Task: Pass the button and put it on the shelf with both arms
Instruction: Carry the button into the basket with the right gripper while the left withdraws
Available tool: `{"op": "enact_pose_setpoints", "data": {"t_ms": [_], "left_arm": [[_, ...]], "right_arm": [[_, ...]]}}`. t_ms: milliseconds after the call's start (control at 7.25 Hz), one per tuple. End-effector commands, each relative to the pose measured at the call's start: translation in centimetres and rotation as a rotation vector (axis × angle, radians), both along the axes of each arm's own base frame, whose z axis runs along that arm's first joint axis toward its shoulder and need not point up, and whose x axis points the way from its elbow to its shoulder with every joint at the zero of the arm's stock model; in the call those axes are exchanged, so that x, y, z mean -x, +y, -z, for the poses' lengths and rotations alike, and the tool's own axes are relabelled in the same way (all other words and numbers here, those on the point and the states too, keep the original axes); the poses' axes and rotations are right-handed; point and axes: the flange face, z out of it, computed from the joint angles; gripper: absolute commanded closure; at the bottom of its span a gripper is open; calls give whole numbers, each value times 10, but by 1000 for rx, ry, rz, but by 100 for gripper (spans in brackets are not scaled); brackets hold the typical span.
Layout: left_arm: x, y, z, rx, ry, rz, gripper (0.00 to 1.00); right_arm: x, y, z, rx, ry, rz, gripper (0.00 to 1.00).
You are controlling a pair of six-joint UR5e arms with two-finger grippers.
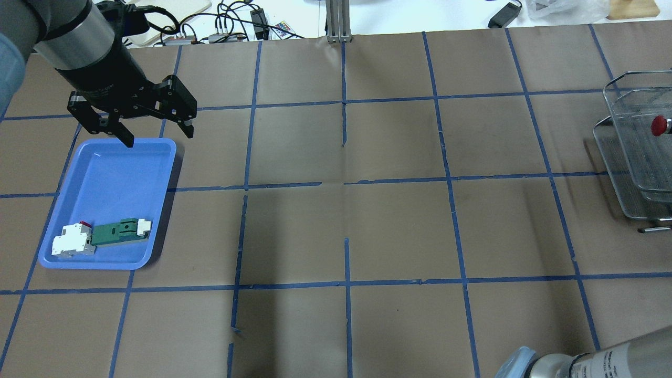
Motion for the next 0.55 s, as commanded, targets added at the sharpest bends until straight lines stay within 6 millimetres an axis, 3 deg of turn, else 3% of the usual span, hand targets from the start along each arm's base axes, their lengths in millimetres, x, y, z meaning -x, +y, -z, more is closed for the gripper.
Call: {"op": "enact_pose_setpoints", "data": {"t_ms": [0,414], "left_arm": [[1,-1,-3,6,17,14,0],[4,12,-9,-36,-4,12,0]], "right_arm": [[5,-2,11,-11,-6,8,1],[-18,3,-27,11,3,91,0]]}}
